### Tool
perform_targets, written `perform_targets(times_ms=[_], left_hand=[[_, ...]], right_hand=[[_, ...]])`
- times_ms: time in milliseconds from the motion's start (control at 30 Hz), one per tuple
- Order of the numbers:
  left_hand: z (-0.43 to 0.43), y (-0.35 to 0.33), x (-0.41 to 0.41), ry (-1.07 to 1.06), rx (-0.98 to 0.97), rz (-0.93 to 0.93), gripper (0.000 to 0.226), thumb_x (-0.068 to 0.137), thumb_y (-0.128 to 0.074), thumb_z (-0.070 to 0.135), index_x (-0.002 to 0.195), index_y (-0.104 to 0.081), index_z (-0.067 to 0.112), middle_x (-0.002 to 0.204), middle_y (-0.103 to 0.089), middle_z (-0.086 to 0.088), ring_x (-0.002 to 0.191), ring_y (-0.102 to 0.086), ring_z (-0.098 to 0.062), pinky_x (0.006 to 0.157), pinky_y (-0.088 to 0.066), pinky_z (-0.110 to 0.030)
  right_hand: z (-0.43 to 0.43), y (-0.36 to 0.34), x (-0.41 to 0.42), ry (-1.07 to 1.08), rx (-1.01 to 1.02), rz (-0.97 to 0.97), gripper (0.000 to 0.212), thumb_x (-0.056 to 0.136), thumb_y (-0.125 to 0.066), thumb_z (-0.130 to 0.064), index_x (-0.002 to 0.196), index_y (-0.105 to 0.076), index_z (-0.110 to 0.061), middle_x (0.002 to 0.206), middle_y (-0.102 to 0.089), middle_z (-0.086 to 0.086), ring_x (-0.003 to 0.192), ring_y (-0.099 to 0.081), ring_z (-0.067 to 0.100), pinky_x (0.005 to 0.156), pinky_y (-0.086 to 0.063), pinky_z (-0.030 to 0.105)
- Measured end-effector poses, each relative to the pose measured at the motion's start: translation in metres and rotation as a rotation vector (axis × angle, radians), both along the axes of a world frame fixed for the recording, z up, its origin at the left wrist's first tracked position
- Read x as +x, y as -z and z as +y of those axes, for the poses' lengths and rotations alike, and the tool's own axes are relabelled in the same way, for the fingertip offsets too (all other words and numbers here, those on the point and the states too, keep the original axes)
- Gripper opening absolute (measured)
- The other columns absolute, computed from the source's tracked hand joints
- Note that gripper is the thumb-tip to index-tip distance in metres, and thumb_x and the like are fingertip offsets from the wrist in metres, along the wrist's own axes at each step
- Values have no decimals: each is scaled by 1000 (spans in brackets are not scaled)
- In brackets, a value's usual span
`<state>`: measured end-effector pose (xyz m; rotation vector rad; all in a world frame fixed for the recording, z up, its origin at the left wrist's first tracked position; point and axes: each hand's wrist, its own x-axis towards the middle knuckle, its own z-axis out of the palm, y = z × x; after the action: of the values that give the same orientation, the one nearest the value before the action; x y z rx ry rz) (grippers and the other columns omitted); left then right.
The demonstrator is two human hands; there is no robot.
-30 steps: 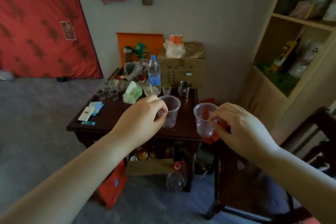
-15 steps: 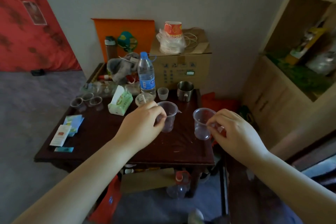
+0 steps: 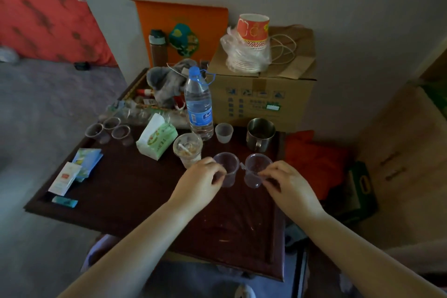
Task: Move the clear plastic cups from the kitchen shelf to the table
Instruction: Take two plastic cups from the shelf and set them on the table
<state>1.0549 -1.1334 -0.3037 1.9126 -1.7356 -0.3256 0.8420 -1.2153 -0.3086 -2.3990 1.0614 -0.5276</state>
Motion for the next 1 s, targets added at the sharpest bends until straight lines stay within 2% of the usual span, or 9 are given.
perform_targets(times_ms=[200,367,467,800,1000], left_hand=[[-32,42,1,-51,136,91,24,83,-63,17,107,-65,17,108,-61,4,99,-58,-9,84,-42,-17],[-54,67,5,-15,250,127,35,86,-59,19,120,-57,15,121,-55,2,112,-52,-11,92,-37,-17],[-65,79,6,2,305,150,40,87,-57,21,126,-52,15,127,-51,1,116,-49,-11,95,-35,-18],[-88,112,10,-53,444,244,49,89,-56,25,135,-42,15,140,-43,-3,126,-42,-16,102,-35,-26],[-95,121,8,-56,468,259,50,89,-55,24,136,-41,15,142,-41,-5,127,-41,-17,99,-32,-23]], right_hand=[[-36,38,8,-12,117,97,33,89,-53,-13,122,-58,-17,115,-53,-8,111,-47,6,91,-35,13],[-55,66,14,-2,199,167,39,90,-52,-14,129,-52,-14,127,-48,-4,118,-46,10,93,-32,13],[-64,80,20,20,261,187,42,90,-51,-14,131,-48,-13,132,-46,-2,121,-45,12,97,-35,18],[-75,113,36,63,359,221,42,88,-53,-13,130,-48,-11,132,-46,2,122,-45,17,100,-37,24],[-78,122,38,111,385,195,42,87,-53,-13,129,-49,-13,129,-48,1,121,-45,16,101,-37,25]])
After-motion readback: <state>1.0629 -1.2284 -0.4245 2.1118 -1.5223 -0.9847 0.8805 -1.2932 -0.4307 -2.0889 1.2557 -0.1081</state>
